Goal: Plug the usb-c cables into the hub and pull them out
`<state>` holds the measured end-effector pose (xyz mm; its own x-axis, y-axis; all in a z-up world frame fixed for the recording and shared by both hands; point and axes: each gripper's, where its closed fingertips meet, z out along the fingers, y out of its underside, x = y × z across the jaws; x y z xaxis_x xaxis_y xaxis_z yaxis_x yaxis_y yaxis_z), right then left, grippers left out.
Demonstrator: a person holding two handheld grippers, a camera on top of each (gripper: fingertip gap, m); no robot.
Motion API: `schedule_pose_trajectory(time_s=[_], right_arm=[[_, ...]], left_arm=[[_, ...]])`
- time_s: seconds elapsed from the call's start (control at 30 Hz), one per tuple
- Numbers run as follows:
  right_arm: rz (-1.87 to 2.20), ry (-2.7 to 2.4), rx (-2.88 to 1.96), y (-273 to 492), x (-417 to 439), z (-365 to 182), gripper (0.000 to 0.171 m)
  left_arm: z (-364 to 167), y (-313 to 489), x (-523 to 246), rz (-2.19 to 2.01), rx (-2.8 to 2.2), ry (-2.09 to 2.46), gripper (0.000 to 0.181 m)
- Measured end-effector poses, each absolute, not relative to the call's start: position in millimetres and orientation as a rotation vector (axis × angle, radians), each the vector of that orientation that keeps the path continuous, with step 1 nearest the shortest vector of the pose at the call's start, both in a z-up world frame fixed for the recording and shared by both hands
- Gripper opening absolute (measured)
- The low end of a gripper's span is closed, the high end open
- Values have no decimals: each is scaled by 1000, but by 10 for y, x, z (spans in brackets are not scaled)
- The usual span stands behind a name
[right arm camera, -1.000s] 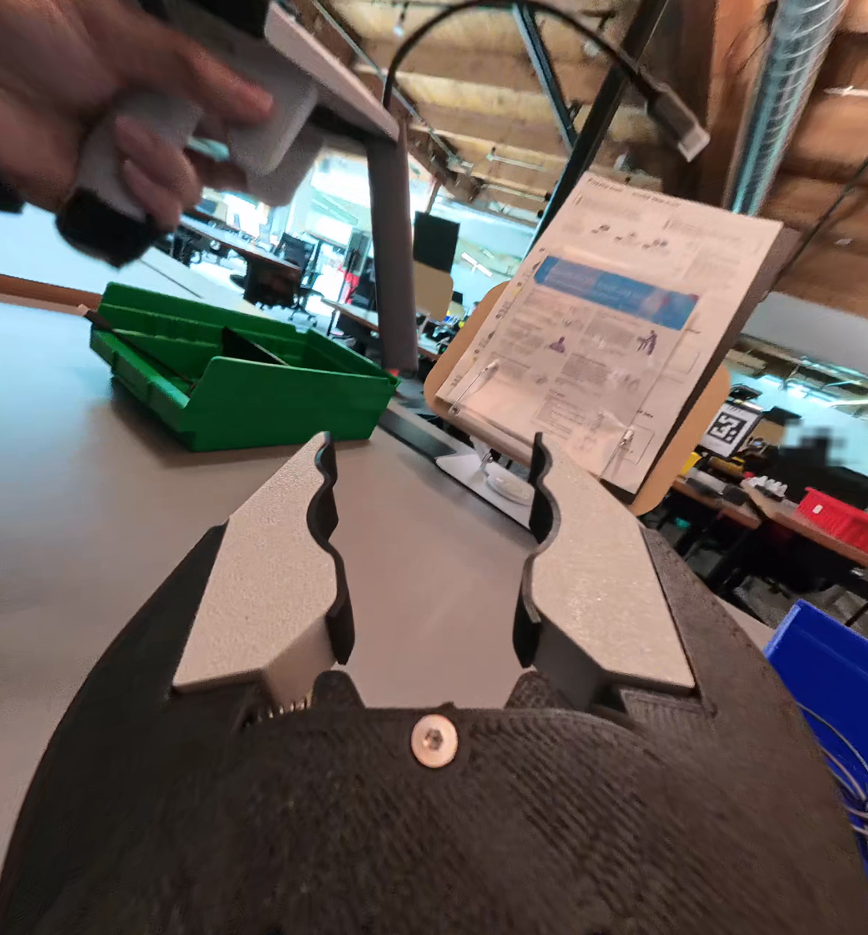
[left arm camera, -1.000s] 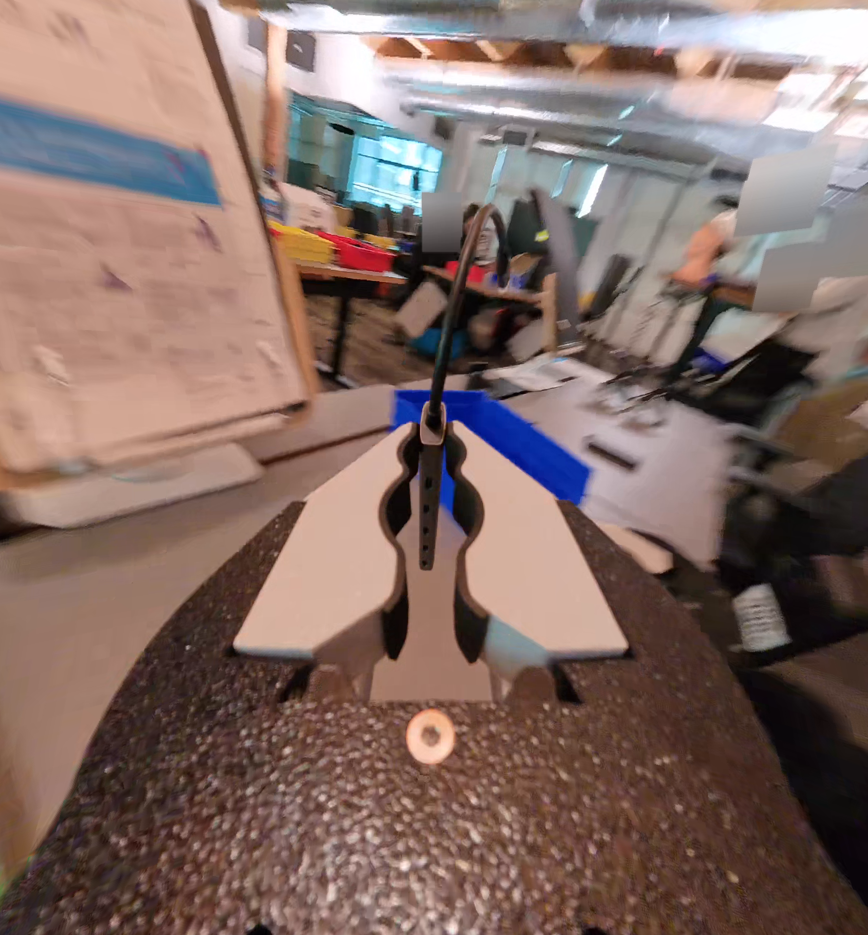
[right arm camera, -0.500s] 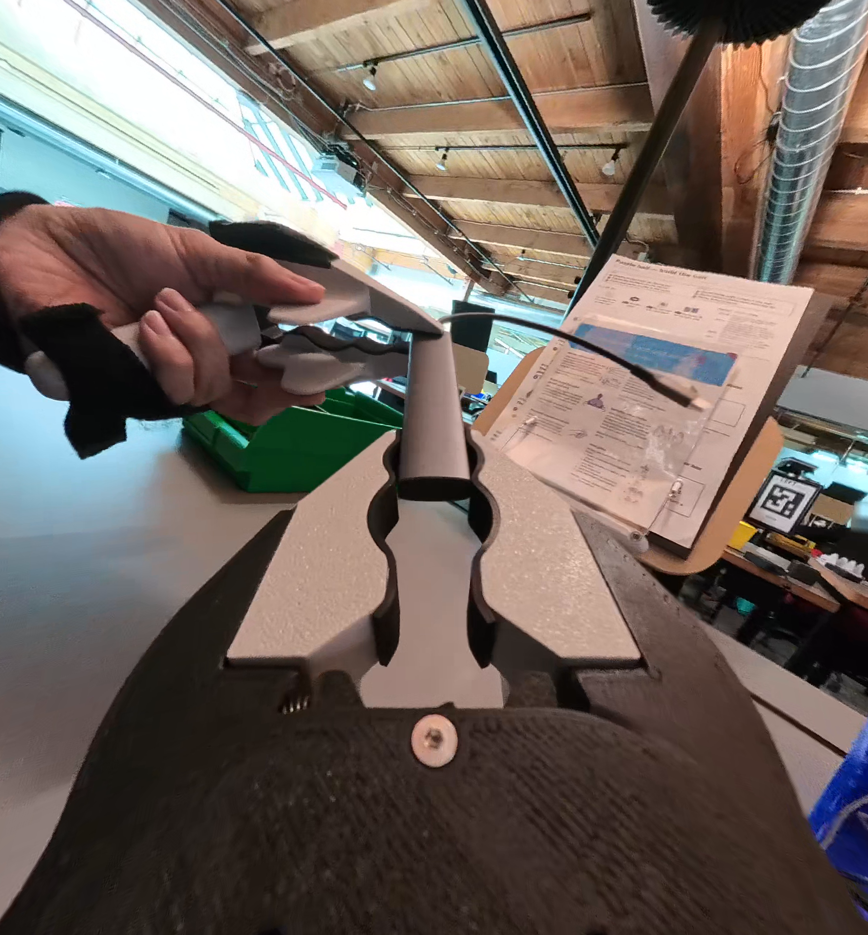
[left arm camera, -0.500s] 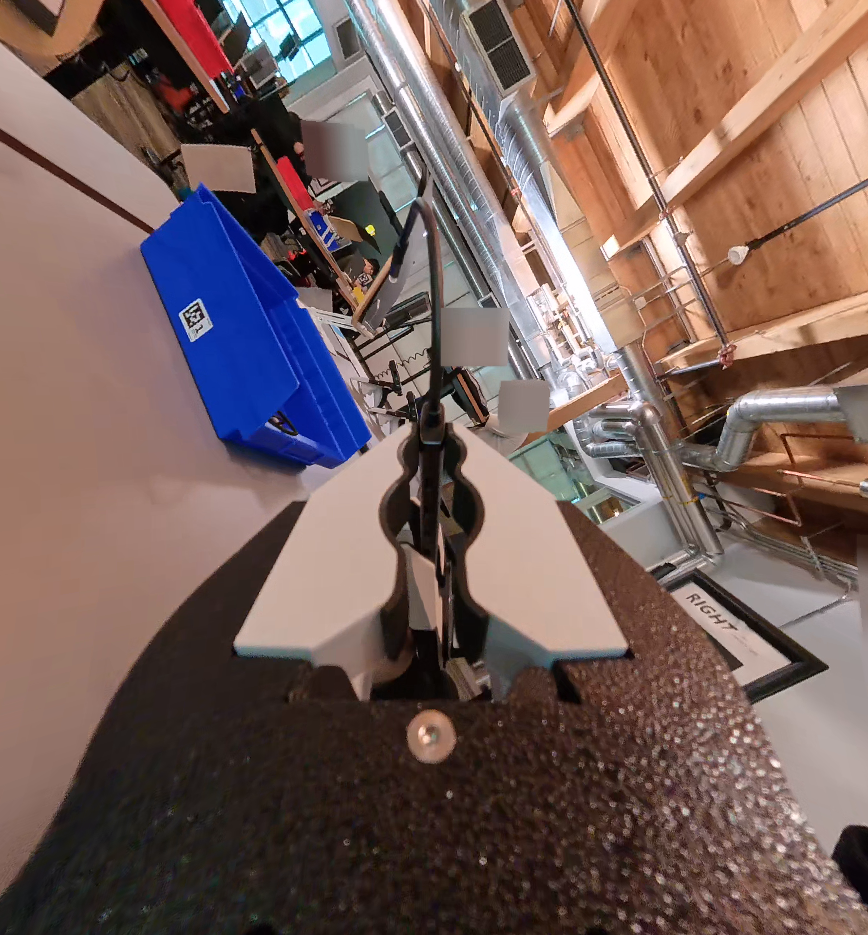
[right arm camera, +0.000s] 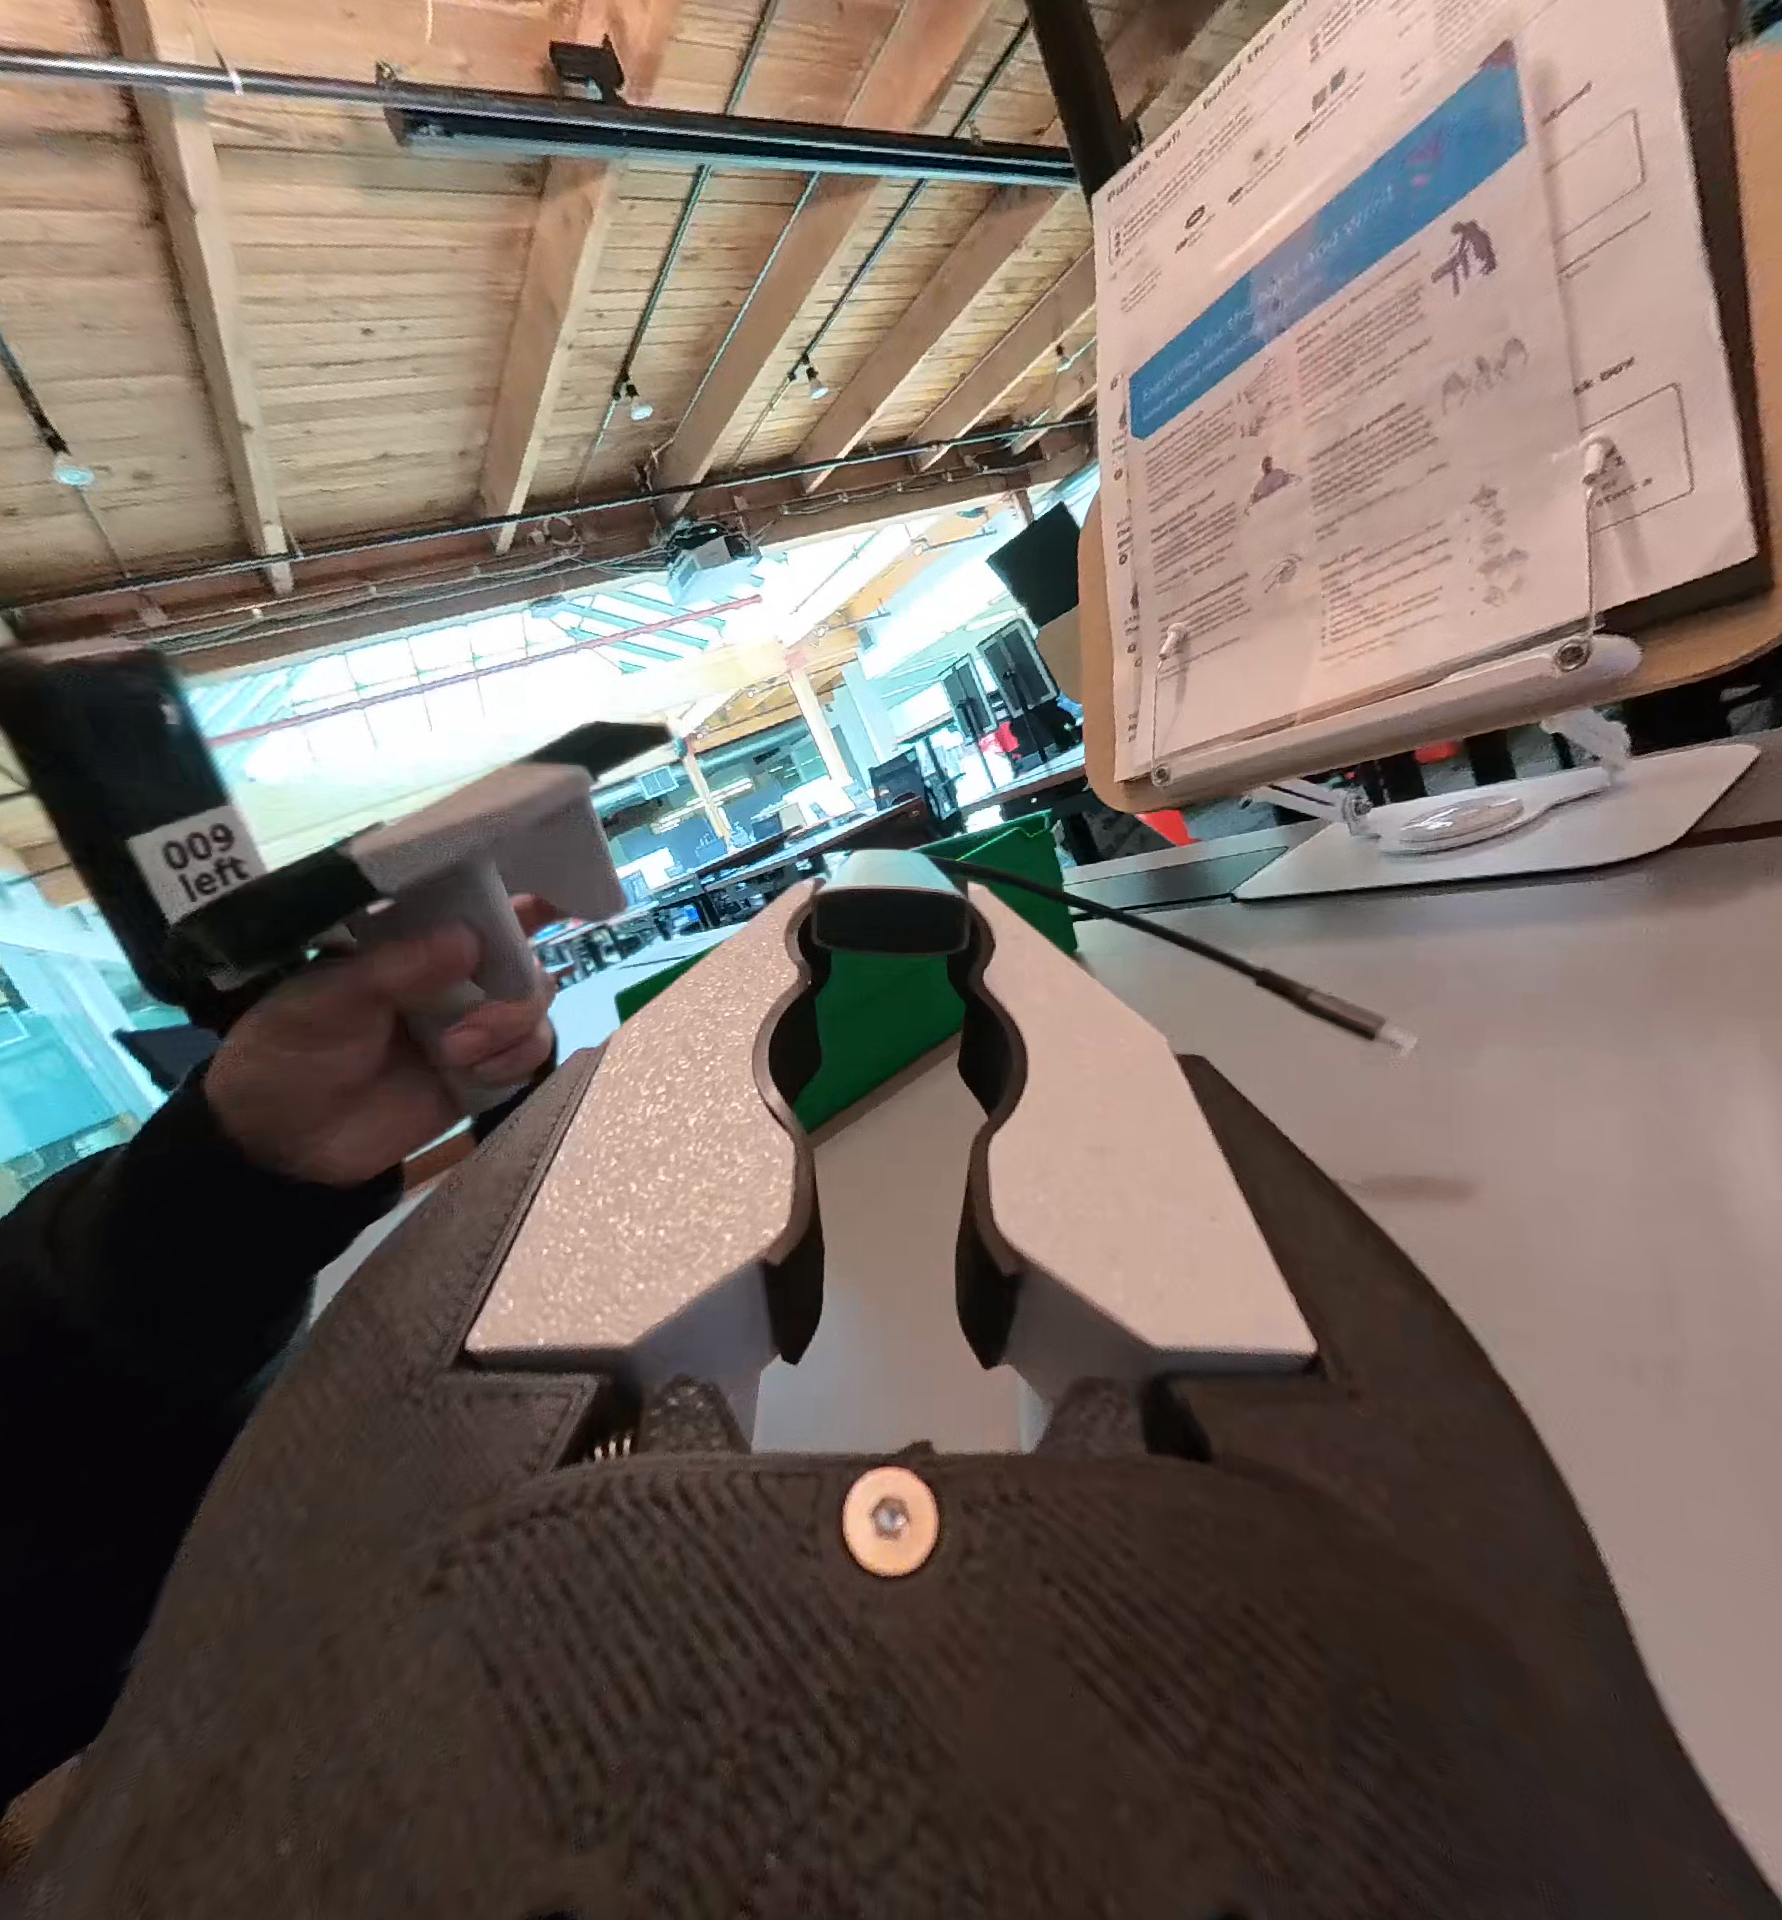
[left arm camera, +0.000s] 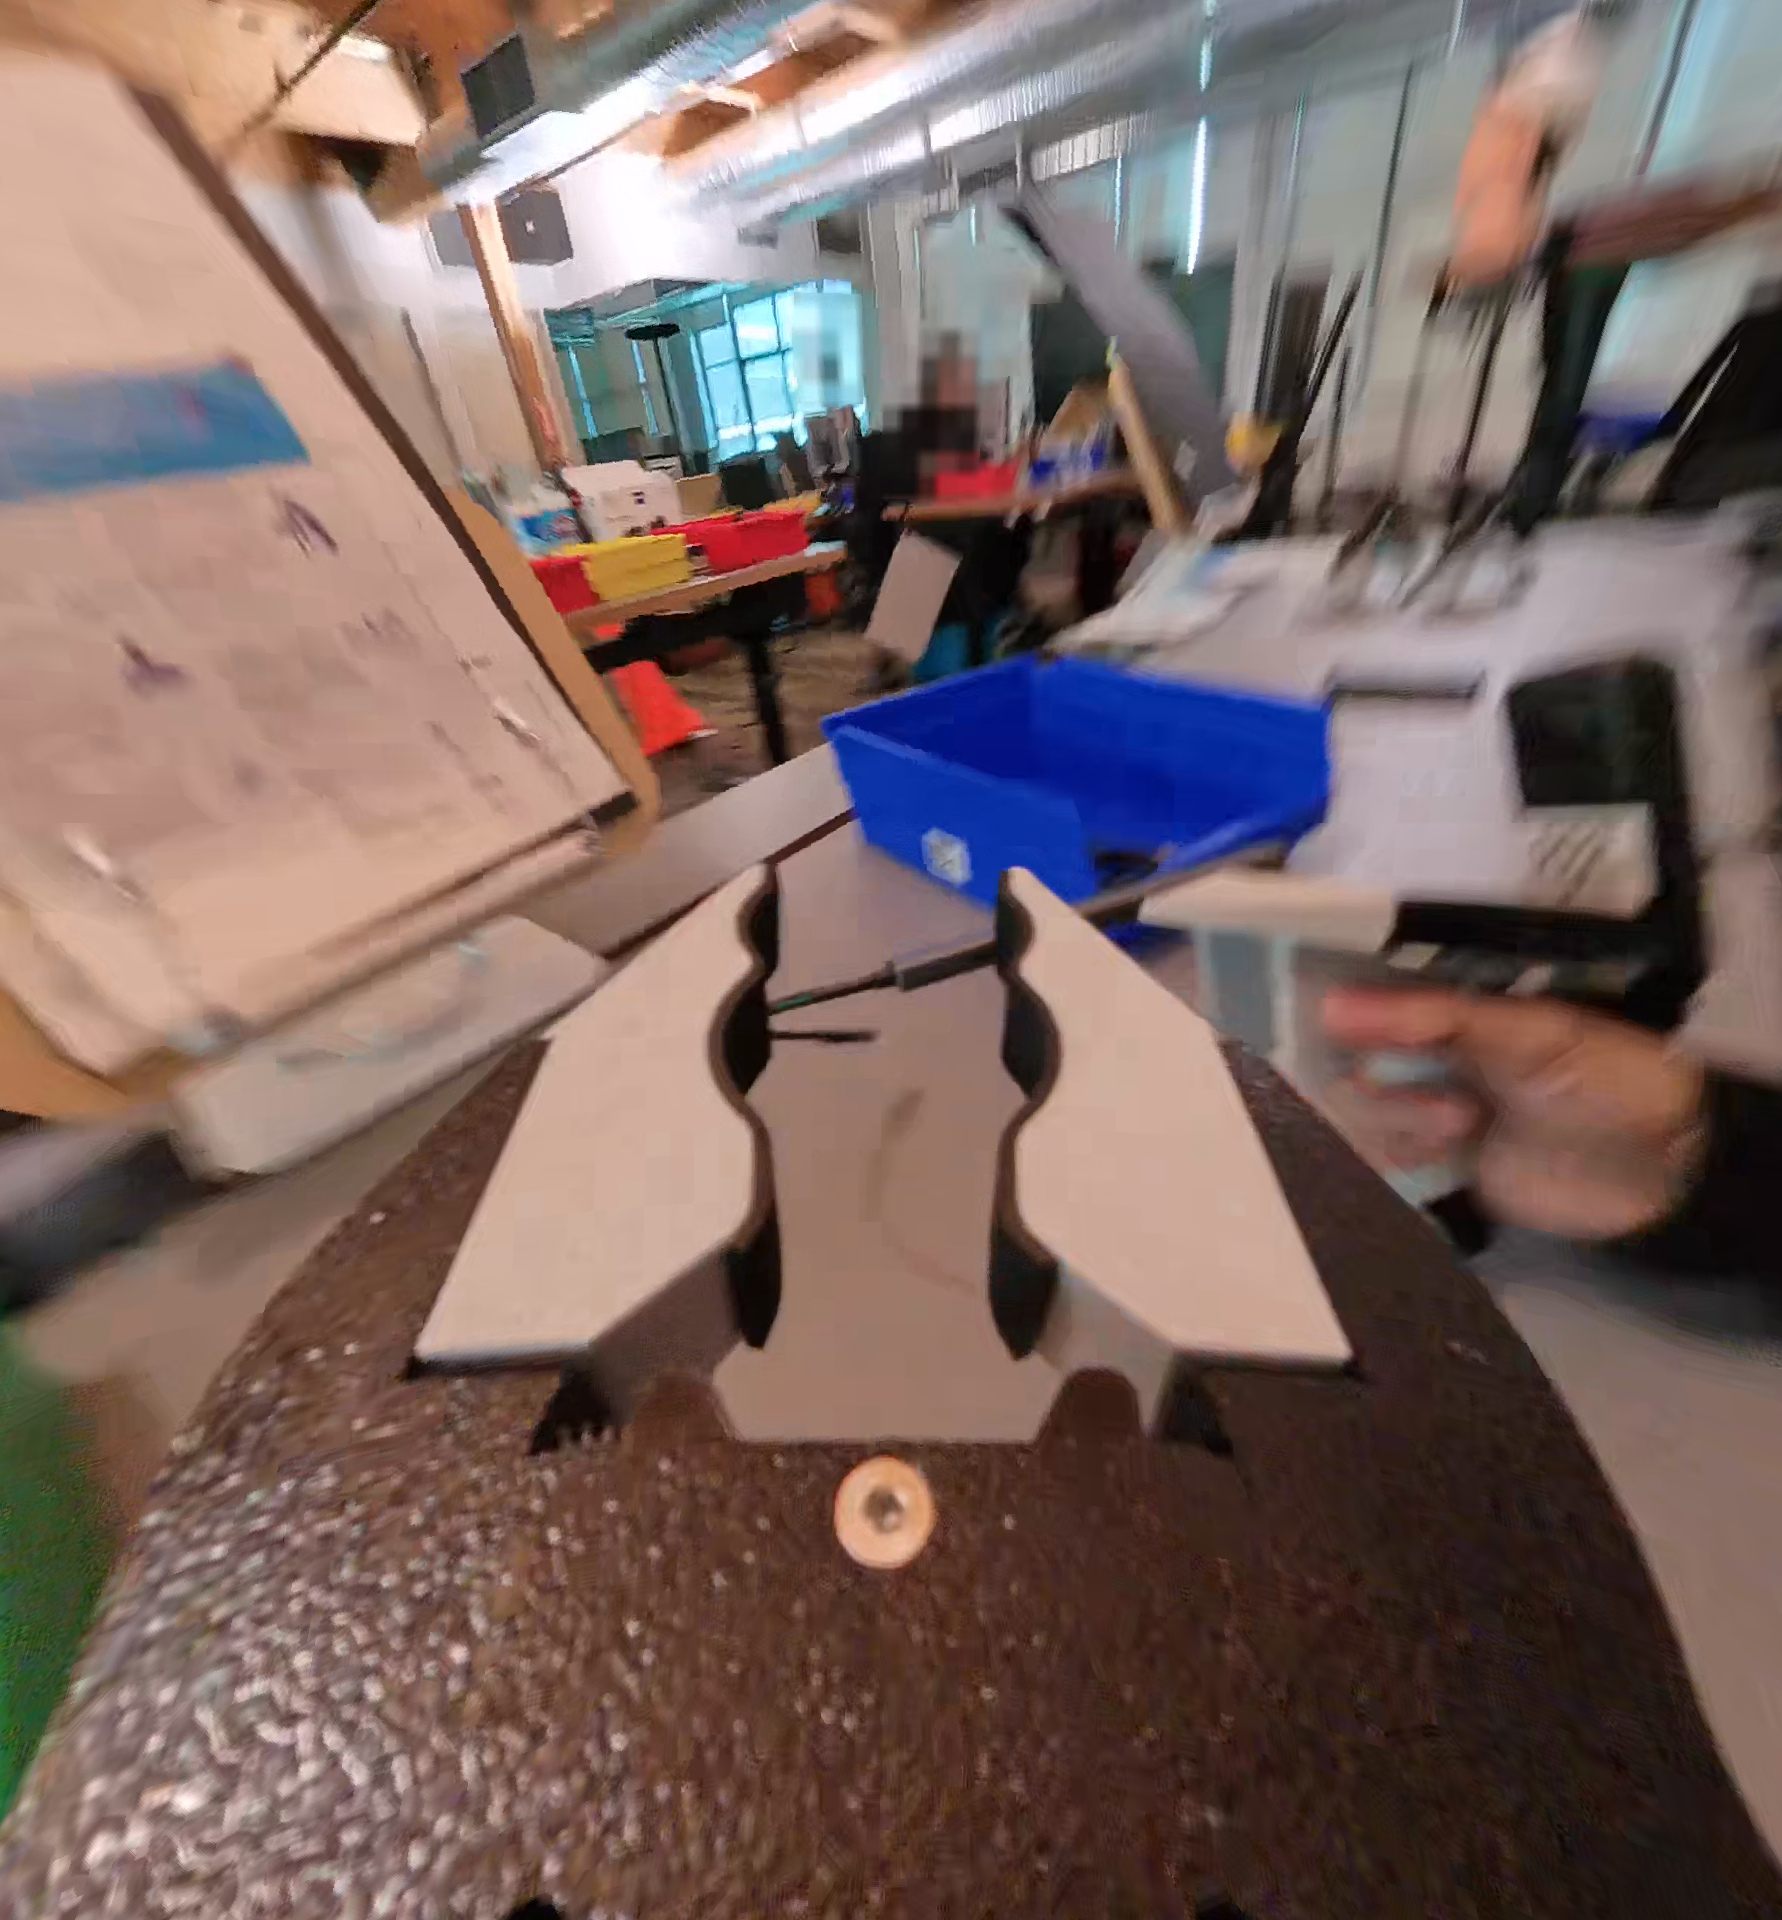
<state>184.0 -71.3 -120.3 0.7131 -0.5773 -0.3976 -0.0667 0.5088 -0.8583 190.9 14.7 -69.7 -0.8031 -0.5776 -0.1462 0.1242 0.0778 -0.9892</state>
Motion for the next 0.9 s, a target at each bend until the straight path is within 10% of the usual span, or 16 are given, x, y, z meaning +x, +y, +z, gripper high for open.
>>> schedule_pose_trajectory(time_s=[0.23, 0.4, 0.9], right_arm=[[-321, 655, -1073, -493, 1720, -1165, 21], [-315, 570, -1155, -331, 1598, -1145, 21], [-506, 505, -1298, -222, 1593, -1240, 22]], left_arm=[[-1280, 19, 1936, -863, 244, 1841, 63], [-1319, -4, 2088, -609, 433, 1662, 8], [-1235, -54, 2060, -574, 707, 1495, 7]])
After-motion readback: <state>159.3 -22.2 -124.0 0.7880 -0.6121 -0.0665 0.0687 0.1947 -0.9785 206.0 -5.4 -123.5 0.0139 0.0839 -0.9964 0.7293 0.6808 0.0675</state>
